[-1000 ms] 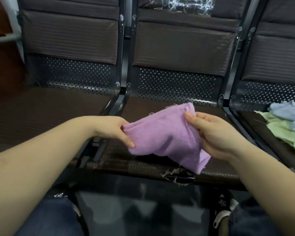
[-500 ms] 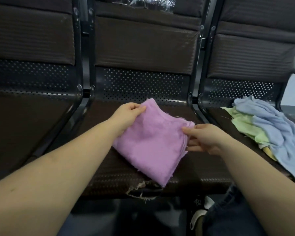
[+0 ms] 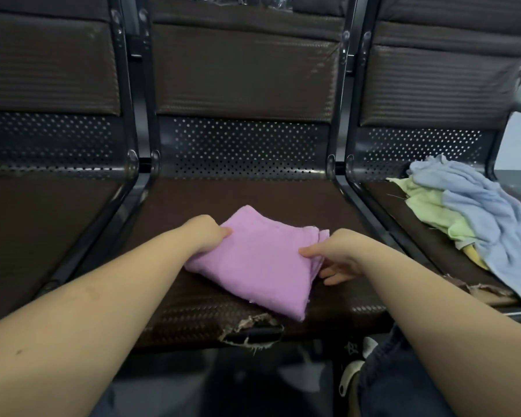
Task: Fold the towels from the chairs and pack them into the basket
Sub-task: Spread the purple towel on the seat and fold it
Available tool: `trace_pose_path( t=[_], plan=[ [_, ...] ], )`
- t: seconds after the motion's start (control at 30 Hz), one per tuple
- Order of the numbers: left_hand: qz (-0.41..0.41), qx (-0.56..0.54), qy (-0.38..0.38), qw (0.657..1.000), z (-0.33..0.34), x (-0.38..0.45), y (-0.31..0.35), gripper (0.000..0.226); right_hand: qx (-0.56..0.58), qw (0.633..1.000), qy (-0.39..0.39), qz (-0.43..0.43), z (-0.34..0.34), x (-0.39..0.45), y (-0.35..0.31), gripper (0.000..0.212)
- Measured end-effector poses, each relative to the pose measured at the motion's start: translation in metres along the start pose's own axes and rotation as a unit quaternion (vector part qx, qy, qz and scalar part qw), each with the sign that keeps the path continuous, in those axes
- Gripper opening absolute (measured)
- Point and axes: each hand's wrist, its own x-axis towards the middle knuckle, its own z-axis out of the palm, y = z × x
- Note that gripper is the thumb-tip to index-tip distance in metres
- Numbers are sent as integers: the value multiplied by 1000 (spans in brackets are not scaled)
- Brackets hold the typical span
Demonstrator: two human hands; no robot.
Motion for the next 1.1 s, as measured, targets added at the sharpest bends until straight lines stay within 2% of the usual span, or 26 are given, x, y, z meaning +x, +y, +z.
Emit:
trace_pose_path(
  t=[0.07,0.17,0.27,0.47,0.63,0.7,0.8,0.87,0.97,1.1],
  plan=[
    [-24,-56,-25,998,-2,-11,-7,49,-10,1000,2,-4,5,1,0,55],
    [-65,-228,-87,968,-6,-31,-24,25,-54,999,5,-3,16,-3,-3,34],
    [-86,-229,-109,963,-6,-45,-45,28,-127,991,15,-23,29,-13,-7,35],
    [-72,-123,-21,990,-7,-66,-74,29,-174,983,-7,-62,52,-35,-12,33],
    [-74,-263,-29,962,-8,-82,-90,15,-101,988,2,-112,67,-41,-7,45],
    [-76,-300,-41,950,-10,-89,-93,7,-88,988,12,-128,68,-43,-6,60],
    [-66,-316,-50,945,-12,-94,-93,13,-69,986,11,-154,62,-46,-4,90],
    [-63,-304,-39,950,-12,-97,-91,19,-72,982,-8,-176,59,-50,-2,87],
    [-44,-280,-28,959,-11,-99,-90,44,-94,975,-27,-201,59,-52,1,77],
    [15,-262,-25,965,-14,-100,-84,69,-103,971,-45,-211,58,-55,6,64]
  ],
)
